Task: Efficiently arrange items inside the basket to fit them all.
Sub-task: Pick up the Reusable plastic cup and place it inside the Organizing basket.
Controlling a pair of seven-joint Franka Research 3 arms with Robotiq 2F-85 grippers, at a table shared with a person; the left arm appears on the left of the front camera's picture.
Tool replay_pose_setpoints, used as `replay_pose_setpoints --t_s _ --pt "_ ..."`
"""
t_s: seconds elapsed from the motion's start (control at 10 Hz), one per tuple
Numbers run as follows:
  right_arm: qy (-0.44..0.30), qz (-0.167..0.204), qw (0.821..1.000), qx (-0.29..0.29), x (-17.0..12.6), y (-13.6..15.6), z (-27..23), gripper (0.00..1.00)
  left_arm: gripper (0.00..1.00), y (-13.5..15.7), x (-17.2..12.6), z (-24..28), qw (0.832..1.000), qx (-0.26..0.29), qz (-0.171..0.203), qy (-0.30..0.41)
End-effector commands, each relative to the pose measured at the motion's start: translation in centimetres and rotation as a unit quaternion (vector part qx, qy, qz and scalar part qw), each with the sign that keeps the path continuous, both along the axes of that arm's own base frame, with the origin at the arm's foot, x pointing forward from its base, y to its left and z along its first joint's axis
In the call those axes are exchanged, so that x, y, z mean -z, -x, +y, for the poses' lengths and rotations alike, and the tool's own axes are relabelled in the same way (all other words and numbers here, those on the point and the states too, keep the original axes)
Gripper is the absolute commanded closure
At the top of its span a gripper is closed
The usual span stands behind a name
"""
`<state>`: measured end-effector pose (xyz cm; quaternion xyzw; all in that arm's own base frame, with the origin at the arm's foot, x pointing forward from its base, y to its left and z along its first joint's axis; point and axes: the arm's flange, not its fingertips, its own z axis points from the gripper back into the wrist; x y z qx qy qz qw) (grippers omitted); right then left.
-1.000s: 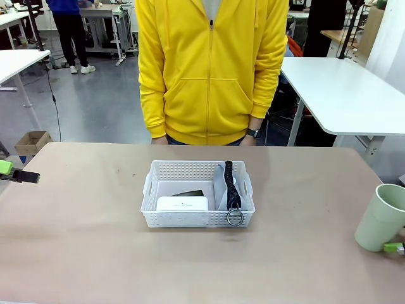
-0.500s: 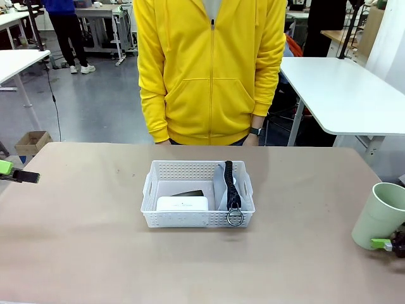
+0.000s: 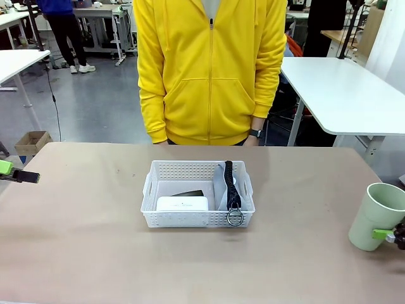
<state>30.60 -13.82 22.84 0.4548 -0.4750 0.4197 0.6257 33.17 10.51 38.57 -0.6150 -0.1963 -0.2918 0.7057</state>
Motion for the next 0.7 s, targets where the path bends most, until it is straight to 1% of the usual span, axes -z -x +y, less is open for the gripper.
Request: replay_pose_setpoints --t_s 0.0,0.1,0.2,0.3,0.4,0.6 --pt "-0.021 -0.011 1.000 0.003 -0.9 -0.4 -0.4 0.00 0.00 0.2 -0.3 0.1 1.000 0.008 -0.004 0.002" --pt "-0.020 -0.009 1.000 0.005 -1.1 -0.6 -0.5 0.00 0.00 0.2 -0.3 0.1 1.000 0.008 -0.004 0.002" --pt "-0.027 -0.001 1.000 -0.003 -1.1 -0.7 -0.5 0.56 0.00 0.2 -0.3 0.1 1.000 0.008 -0.004 0.002" --pt "-0.029 0.004 1.000 -0.007 -1.0 -0.8 -0.5 0.57 0.00 0.2 -0.3 0.1 1.000 0.008 -0.004 0.002" --pt "-0.028 0.007 1.000 -0.008 -1.1 -0.8 -0.5 1.00 0.00 0.2 -0.3 0.1 1.000 0.008 -0.004 0.002" --pt "-0.030 0.017 0.999 -0.015 -2.0 -0.2 -0.5 1.00 0.00 0.2 -0.3 0.1 1.000 0.008 -0.004 0.002"
